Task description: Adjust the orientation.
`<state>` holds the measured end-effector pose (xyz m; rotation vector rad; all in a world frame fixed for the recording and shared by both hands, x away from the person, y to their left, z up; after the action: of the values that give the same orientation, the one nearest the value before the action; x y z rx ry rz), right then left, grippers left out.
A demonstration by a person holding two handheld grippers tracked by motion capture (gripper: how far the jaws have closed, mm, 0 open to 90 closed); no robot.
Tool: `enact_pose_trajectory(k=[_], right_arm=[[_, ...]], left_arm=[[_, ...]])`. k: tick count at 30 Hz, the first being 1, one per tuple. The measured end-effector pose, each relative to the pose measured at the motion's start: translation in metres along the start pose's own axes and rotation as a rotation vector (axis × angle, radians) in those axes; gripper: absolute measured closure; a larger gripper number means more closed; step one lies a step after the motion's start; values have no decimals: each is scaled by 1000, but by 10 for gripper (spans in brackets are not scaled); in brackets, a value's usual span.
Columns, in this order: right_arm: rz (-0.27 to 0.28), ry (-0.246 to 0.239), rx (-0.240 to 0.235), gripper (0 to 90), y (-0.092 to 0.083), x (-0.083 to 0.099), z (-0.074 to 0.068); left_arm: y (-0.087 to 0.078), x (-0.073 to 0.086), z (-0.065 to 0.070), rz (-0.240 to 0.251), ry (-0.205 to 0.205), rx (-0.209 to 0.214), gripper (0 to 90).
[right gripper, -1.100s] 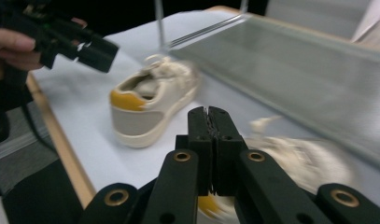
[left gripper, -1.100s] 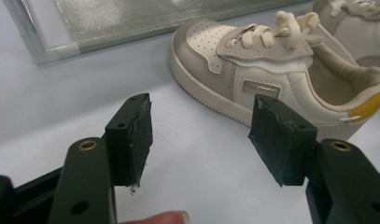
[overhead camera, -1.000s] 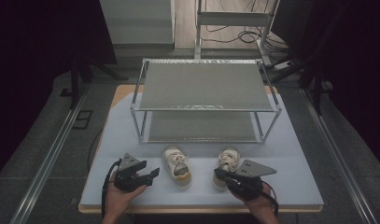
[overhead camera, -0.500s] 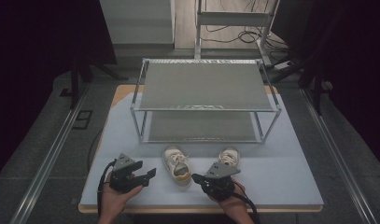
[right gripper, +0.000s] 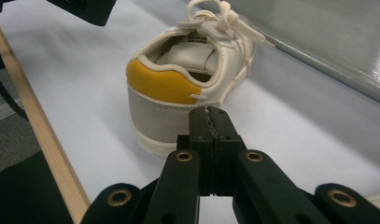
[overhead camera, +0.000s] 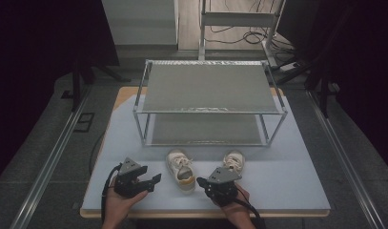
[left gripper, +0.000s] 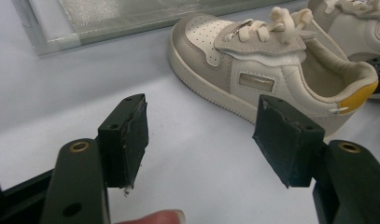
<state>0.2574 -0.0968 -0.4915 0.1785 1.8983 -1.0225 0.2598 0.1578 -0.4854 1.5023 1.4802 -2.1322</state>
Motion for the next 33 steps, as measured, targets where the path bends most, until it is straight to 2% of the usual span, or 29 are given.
enact_pose_trajectory(k=[6,11,12,13,15,17,18,22,28,33], right_arm=[[-17,-20,20,897,7,4,-6],[-15,-14,10,898,8,5,-10],[-20,-5,-16,898,9,6,-13],[-20,-5,-16,898,9,6,-13],[-23,-9,-51,897,13,7,-20],[-24,-15,-60,897,15,7,-23],[-25,-21,-82,897,18,8,-28],[-26,-31,-105,896,26,7,-37],[-28,-55,-141,894,37,3,-48],[-28,-80,-142,884,42,1,-53]], left_arm=[[-2,-1,0,4,-1,4,350],[-3,0,-1,0,-2,5,355],[-4,0,-2,-1,-3,8,359],[-4,0,-2,-1,-3,8,360],[-8,0,-5,15,-23,7,359],[-9,0,-7,18,-27,5,358],[-12,2,-11,27,-44,1,358],[-15,4,-15,39,-68,4,354],[-15,4,-14,37,-57,4,352],[-17,3,-15,41,-55,2,350]])
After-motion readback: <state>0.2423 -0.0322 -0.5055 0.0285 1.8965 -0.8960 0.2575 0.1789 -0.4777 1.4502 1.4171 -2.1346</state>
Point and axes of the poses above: each handheld gripper's, and its own axes: y roughly forward along the jaws, x roughly out of its underside, z roughly to its right, the point moved 4 cm from there along y, roughly forward along the jaws, and after that the axes turned 14 degrees about y, right-handed, at the moved point
